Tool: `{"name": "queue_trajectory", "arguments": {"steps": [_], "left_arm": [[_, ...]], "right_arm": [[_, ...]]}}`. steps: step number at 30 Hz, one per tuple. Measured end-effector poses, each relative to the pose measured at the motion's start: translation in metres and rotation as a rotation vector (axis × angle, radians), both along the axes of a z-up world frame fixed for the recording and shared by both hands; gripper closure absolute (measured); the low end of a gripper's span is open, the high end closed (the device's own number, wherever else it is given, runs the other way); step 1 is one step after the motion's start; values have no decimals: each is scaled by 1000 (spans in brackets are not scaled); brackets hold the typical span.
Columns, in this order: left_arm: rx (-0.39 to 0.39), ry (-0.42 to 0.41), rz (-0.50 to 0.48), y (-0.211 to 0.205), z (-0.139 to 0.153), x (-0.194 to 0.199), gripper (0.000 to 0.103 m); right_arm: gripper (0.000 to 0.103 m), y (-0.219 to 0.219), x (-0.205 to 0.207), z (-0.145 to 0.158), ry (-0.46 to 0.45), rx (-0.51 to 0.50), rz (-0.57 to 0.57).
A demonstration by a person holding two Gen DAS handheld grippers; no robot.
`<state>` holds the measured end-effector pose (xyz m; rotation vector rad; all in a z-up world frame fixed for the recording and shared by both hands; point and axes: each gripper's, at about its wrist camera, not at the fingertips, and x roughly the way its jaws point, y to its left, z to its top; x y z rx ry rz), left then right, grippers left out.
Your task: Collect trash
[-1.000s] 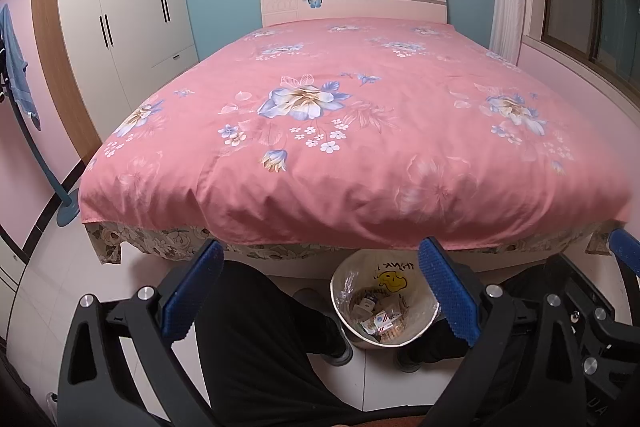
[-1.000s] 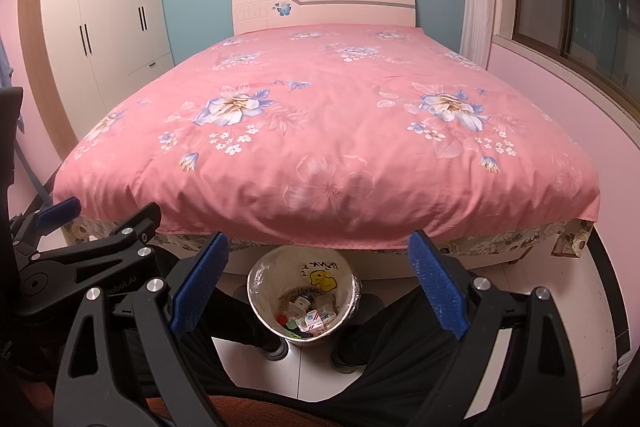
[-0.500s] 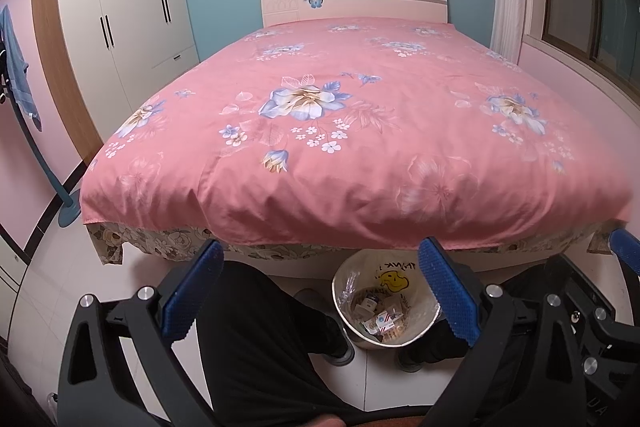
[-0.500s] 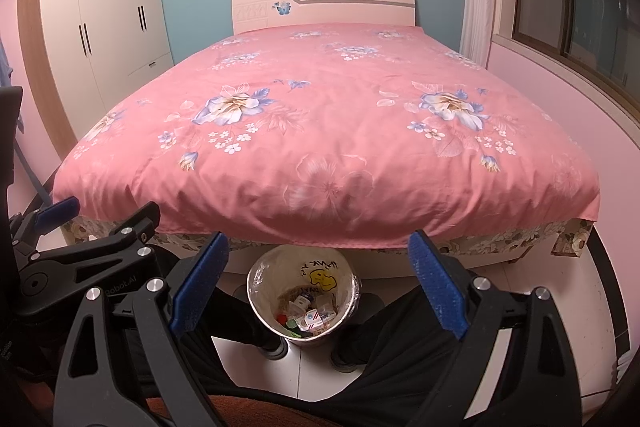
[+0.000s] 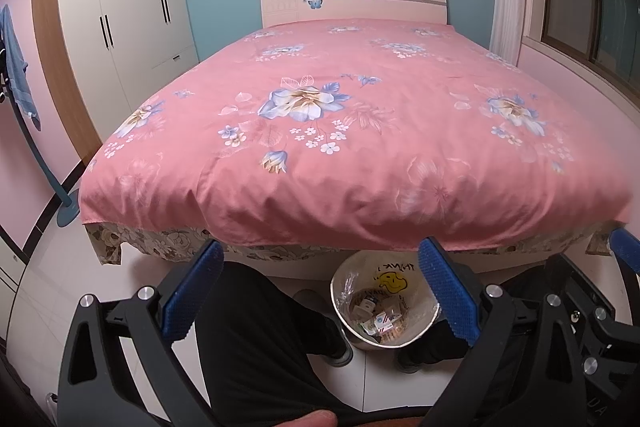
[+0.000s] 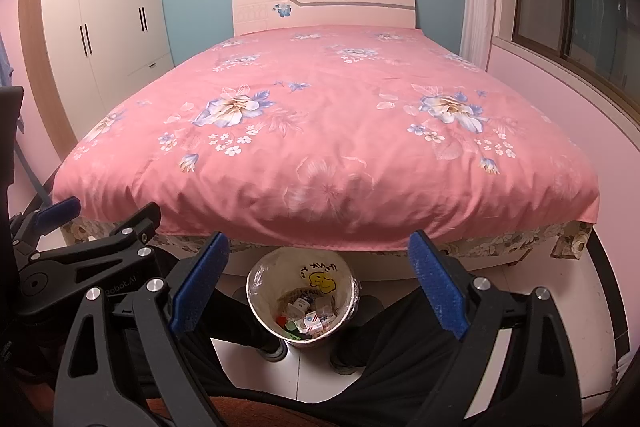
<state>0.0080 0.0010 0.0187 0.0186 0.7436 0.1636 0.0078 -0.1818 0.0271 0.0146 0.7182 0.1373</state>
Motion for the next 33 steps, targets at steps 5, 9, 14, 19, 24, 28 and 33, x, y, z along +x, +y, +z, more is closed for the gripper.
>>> {"name": "queue_trajectory", "arguments": {"steps": [5, 9, 14, 19, 24, 28, 33], "left_arm": [[3, 0, -2, 0, 0, 1, 4], [2, 0, -2, 0, 0, 1, 4], [-1, -3, -6, -1, 0, 1, 4], [-3, -2, -10, -2, -1, 0, 4], [-2, -3, -7, -2, 0, 0, 4], [-3, -9, -12, -4, 1, -1, 6], [-1, -6, -10, -5, 1, 0, 6]], "right_arm": [[14, 0, 0, 0, -1, 4, 2], [14, 0, 0, 0, 1, 4, 2], [14, 0, 0, 0, -1, 8, 4], [14, 1, 0, 0, -2, 6, 4], [14, 1, 0, 0, -8, 3, 5], [14, 1, 0, 0, -9, 3, 8], [14, 1, 0, 0, -8, 0, 7]]}}
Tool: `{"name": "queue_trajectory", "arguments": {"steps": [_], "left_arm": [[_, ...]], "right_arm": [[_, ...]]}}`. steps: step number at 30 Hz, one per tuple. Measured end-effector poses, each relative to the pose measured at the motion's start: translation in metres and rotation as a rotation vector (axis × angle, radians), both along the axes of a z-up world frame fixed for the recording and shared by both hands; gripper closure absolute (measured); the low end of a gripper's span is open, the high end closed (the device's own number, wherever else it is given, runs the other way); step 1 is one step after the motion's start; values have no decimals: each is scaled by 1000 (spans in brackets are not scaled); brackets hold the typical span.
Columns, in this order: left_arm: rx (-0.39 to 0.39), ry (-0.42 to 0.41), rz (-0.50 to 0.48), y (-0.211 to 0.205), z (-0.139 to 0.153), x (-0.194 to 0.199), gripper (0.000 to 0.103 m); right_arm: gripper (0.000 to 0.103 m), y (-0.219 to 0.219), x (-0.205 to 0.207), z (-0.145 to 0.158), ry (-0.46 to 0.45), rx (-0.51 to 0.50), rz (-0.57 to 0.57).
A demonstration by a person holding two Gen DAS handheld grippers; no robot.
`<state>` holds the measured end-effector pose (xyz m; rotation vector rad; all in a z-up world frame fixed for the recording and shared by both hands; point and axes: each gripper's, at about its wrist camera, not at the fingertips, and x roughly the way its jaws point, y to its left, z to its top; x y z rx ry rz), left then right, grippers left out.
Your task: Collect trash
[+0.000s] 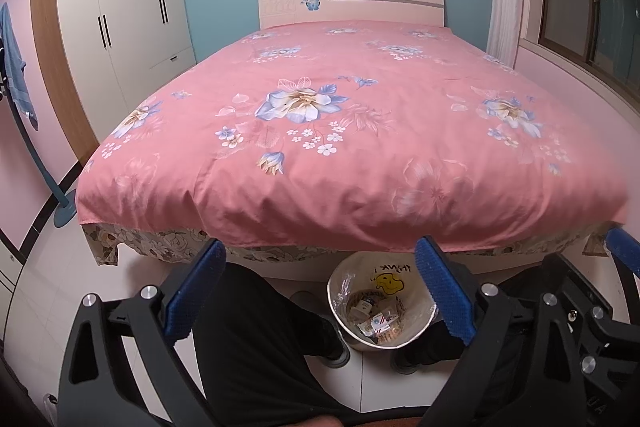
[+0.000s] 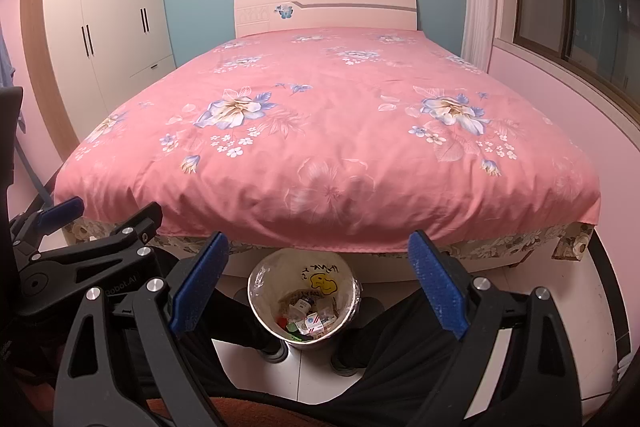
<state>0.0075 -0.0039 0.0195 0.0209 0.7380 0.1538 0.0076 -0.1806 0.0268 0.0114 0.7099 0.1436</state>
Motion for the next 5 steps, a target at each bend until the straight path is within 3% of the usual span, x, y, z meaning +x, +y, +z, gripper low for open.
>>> {"name": "queue_trajectory", "arguments": {"steps": [5], "left_arm": [[1, 4, -3, -1, 1, 1, 6]], "right_arm": [[14, 0, 1, 0, 4, -3, 1]]}}
